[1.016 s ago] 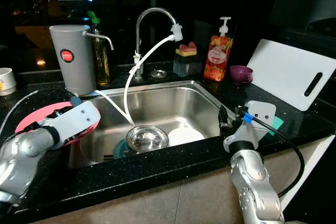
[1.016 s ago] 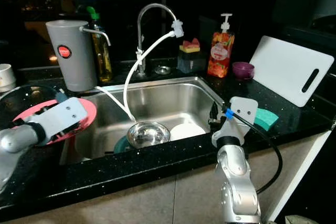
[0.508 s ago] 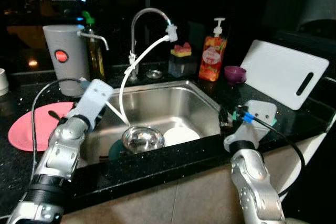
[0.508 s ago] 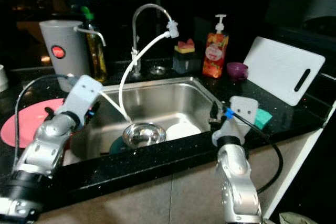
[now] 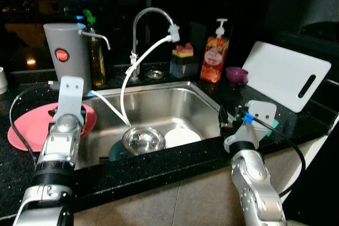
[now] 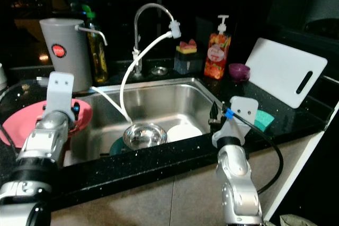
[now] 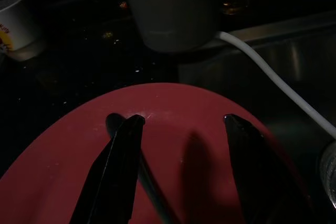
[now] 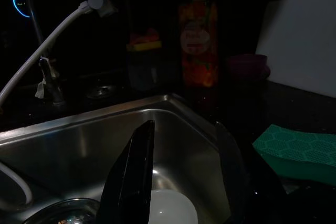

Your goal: Kitchen organization

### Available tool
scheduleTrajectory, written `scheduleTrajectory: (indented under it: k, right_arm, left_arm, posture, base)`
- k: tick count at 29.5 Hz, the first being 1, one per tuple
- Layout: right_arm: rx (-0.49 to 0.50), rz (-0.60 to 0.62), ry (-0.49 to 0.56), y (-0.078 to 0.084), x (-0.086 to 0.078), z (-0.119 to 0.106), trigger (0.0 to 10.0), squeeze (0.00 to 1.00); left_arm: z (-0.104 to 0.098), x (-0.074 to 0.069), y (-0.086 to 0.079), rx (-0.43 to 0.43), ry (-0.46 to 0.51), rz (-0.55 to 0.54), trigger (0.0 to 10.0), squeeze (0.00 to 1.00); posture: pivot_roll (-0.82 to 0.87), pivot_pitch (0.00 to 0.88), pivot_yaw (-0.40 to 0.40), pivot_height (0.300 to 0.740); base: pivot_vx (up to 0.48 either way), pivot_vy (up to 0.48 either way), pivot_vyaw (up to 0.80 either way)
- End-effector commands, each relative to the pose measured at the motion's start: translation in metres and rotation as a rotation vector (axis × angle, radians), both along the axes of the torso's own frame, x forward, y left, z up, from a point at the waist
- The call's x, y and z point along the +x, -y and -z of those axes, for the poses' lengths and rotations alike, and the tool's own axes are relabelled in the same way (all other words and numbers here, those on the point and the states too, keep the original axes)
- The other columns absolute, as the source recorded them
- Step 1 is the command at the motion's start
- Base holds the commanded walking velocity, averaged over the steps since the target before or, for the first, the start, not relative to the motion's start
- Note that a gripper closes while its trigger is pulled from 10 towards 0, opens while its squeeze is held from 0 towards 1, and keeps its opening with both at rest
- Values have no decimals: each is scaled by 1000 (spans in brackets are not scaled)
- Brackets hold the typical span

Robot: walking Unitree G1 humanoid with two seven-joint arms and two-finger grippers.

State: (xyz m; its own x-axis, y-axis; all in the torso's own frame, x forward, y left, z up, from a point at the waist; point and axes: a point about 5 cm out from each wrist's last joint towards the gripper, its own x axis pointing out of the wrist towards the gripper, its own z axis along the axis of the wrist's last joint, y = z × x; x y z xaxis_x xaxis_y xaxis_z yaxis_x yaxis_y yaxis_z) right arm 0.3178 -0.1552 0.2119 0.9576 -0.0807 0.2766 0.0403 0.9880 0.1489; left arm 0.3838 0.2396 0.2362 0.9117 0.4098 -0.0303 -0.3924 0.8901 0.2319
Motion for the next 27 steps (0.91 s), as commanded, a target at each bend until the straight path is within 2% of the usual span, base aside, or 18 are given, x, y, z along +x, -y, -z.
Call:
scheduleTrajectory:
  k: [1,7,8,12,16,27]
  right_arm:
    - [17,10,0,0,-1,1,10000,0]
    - [22,19,2,2,-2,1,10000,0]
    - [22,21,3,2,-2,0,10000,0]
    - [23,23,4,3,-2,0,10000,0]
    - [26,25,5,2,-2,0,10000,0]
    - [29,29,6,2,-2,1,10000,0]
  left_arm:
    - [10,5,6,-78,-64,-42,10000,0]
    - [16,9,2,-257,-76,-151,10000,0]
    - [18,9,-1,-309,-78,-174,10000,0]
    - [22,9,-3,-375,-94,-188,10000,0]
    - [26,10,-4,-418,-117,-214,10000,0]
    - [34,7,-10,-423,-142,-289,10000,0]
  posture:
    - [13,0,-63,740]
    - [13,0,-59,740]
    - [14,0,-58,740]
    - [14,0,-56,740]
    - [14,0,-52,740]
    - [16,0,-44,740]
  base:
    - [0,0,0]
    - [0,0,0]
    - [0,0,0]
    - [0,0,0]
    - [0,0,0]
    - [0,0,0]
